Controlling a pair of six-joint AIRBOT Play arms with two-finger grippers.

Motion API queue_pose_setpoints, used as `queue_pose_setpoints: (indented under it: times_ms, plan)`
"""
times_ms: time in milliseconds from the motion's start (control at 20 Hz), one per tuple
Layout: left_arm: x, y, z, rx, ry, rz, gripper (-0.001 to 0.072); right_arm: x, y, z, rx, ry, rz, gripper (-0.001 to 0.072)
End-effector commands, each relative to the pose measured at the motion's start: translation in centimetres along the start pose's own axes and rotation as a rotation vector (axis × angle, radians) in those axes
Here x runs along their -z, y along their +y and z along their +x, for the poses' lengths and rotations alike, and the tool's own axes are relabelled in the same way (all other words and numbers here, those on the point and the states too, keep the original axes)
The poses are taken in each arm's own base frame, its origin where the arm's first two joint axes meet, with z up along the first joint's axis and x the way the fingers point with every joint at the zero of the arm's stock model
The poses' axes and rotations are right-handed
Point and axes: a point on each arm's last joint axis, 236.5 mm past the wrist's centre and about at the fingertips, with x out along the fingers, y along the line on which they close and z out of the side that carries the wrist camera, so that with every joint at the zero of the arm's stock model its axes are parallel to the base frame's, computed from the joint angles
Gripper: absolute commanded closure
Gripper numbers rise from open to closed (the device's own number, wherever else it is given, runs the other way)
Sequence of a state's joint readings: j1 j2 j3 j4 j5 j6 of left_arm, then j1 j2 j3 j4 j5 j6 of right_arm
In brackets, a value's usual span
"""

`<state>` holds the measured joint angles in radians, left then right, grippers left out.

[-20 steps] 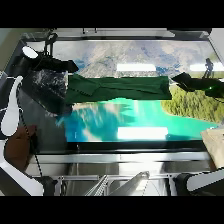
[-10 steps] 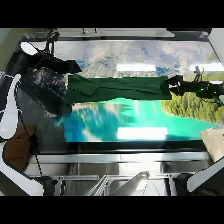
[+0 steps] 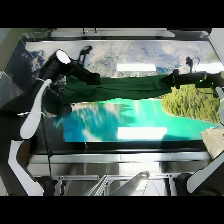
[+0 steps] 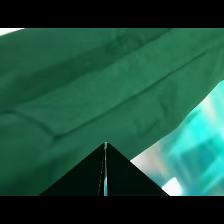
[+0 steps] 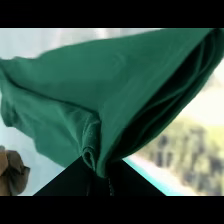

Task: Fold the shirts.

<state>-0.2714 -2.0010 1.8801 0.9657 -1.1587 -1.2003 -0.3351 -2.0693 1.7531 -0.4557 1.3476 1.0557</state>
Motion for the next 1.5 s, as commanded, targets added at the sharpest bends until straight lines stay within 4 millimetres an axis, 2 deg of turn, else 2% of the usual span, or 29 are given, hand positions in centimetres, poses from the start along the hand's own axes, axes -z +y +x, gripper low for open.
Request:
queue_pose_setpoints:
  times_ms: [0,100,200,300,450,550,650,750,850,1000,1100,1150,1200,1300,1350,1450]
  plan:
    - [0.8,-2.2,6.0,0.007,0.015,0.003,0.0688,-1.4,6.3,-2.6,-0.027,-0.022,-0.116,0.0677]
    - [0.4,-3.1,8.4,0.008,-0.020,-0.014,0.0688,-0.8,9.6,-3.9,-0.045,-0.008,-0.166,0.0678]
    - [-1.6,-5.0,9.9,0.071,-0.119,-0.081,0.0688,0.8,12.4,-4.1,-0.072,0.046,-0.196,0.0678]
    - [-3.5,-6.9,10.7,0.130,-0.187,-0.124,0.0688,2.0,14.8,-3.6,-0.091,0.081,-0.238,0.0678]
    - [-5.5,-10.4,11.6,0.209,-0.219,-0.097,0.0688,3.3,17.2,-1.9,-0.108,0.123,-0.249,0.0678]
    - [-5.0,-11.0,12.6,0.221,-0.202,-0.127,0.0689,4.1,19.1,-0.5,-0.150,0.145,-0.255,0.0678]
    - [-3.1,-10.2,13.3,0.224,-0.137,-0.172,0.0689,4.1,21.6,0.6,-0.221,0.125,-0.253,0.0677]
    - [-2.3,-9.5,11.7,0.257,-0.078,-0.208,0.0689,4.3,23.6,1.5,-0.276,0.117,-0.249,0.0678]
    - [-4.3,-9.5,6.2,0.328,-0.104,-0.233,0.0690,4.9,24.6,2.7,-0.285,0.128,-0.255,0.0677]
    - [-7.2,-9.3,-6.8,0.388,-0.193,-0.197,0.0690,5.0,26.2,5.0,-0.283,0.097,-0.263,0.0677]
    - [-7.5,-8.8,-16.6,0.368,-0.266,-0.173,0.0691,5.1,27.6,7.5,-0.277,0.065,-0.275,0.0677]
    - [-7.5,-8.6,-20.8,0.346,-0.316,-0.158,0.0691,5.4,28.6,9.1,-0.276,0.048,-0.282,0.0677]
    - [-7.4,-8.4,-25.2,0.314,-0.379,-0.137,0.0691,6.0,29.9,11.4,-0.275,0.026,-0.292,0.0677]
    - [-7.0,-8.2,-31.9,0.251,-0.496,-0.109,0.0691,7.4,32.8,16.8,-0.263,-0.059,-0.341,0.0677]
    - [-6.7,-8.2,-34.2,0.223,-0.538,-0.100,0.0690,7.6,33.8,20.0,-0.234,-0.151,-0.367,0.0677]
    - [-6.0,-7.8,-37.5,0.164,-0.597,-0.069,0.0690,8.6,33.8,25.7,-0.164,-0.301,-0.346,0.0677]
